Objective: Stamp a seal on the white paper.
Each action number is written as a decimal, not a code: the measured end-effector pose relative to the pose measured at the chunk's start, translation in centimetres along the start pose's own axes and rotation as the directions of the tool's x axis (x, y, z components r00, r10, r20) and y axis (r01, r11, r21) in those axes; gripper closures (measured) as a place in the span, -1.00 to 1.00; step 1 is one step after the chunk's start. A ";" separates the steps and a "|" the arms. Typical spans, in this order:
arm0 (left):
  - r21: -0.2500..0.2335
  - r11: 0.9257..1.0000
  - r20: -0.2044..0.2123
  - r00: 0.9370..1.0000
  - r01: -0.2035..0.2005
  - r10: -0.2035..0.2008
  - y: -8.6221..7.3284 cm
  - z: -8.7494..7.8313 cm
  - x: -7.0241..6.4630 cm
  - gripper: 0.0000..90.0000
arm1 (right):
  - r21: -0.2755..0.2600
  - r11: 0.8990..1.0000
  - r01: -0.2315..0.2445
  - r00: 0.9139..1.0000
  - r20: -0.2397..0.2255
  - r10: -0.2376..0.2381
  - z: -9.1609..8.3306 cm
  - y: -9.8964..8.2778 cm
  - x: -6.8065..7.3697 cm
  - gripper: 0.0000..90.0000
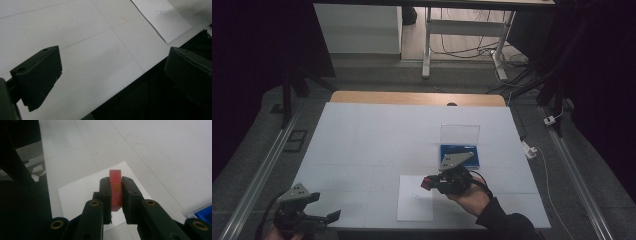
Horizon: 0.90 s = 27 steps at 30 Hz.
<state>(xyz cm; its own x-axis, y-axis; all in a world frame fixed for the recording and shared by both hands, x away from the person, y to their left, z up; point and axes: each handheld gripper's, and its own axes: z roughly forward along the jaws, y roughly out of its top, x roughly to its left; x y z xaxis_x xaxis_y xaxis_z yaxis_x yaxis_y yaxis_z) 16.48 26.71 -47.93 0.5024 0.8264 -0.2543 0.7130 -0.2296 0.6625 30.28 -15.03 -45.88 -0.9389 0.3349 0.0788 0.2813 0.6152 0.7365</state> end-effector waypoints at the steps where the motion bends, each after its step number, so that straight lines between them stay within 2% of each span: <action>1: 0.000 1.000 0.000 1.000 0.000 0.000 0.0 0.0 0.0 -0.96 | -0.001 1.000 -0.001 1.000 0.004 0.001 -0.1 0.0 0.0 0.76; 13: -0.001 1.000 0.000 1.000 0.000 0.000 0.0 0.0 0.0 -0.96 | -0.014 0.999 -0.038 0.997 0.067 0.039 -1.5 -0.6 -1.1 0.76; 27: -0.003 1.000 0.001 1.000 -0.001 0.001 0.0 0.0 0.0 -0.96 | -0.036 0.995 -0.090 0.985 0.146 0.094 -3.1 -1.3 -3.2 0.76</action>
<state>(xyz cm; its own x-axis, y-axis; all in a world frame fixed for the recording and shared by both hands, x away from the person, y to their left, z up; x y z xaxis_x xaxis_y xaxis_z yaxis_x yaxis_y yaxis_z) 16.44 26.69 -47.89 0.5038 0.8254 -0.2547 0.7113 -0.2290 0.6646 32.31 -19.08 -45.03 -0.8693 0.4919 0.0493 0.3574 0.5565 0.7500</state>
